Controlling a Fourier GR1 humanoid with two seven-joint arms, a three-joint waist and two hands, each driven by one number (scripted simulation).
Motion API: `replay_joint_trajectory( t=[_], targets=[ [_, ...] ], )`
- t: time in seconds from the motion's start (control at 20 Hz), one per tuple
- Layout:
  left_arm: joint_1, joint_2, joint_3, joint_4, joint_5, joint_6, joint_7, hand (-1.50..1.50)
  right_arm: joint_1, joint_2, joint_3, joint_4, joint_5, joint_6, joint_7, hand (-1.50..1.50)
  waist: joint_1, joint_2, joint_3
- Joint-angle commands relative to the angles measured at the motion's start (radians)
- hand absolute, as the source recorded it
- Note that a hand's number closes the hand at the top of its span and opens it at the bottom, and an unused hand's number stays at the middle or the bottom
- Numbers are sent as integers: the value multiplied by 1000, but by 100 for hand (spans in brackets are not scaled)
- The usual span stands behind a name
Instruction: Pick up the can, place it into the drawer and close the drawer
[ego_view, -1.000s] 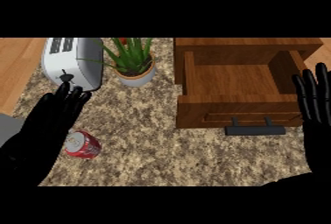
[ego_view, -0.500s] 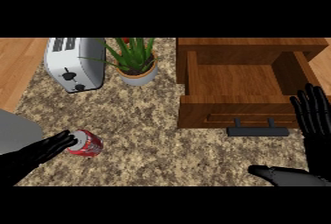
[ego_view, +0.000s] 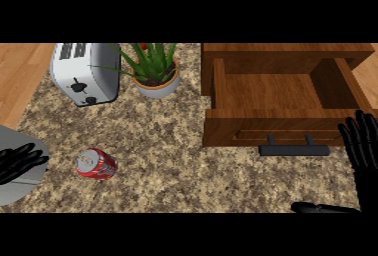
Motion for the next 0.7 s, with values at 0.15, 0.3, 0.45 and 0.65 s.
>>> replay_joint_trajectory(
  t=[0.15, 0.3, 0.45, 0.65],
  targets=[
    [-20, -51, 38, 109, -42, -82, 38, -150, 84, -3, -32, 16, -18, 56, -89, -150, -1, 0, 0],
    [-139, -46, -3, 126, -11, -1, 109, -150, 93, -14, -75, 12, -53, 85, -100, -150, -6, 1, 0],
    [-153, -129, 12, 154, -100, -30, 93, -150, 78, 21, -33, 4, -3, 66, -90, -150, -3, 0, 0],
    [-132, -239, -2, 160, -263, -87, 45, -150, 17, 8, -81, 98, -28, 69, -97, -150, 0, 1, 0]
  ],
)
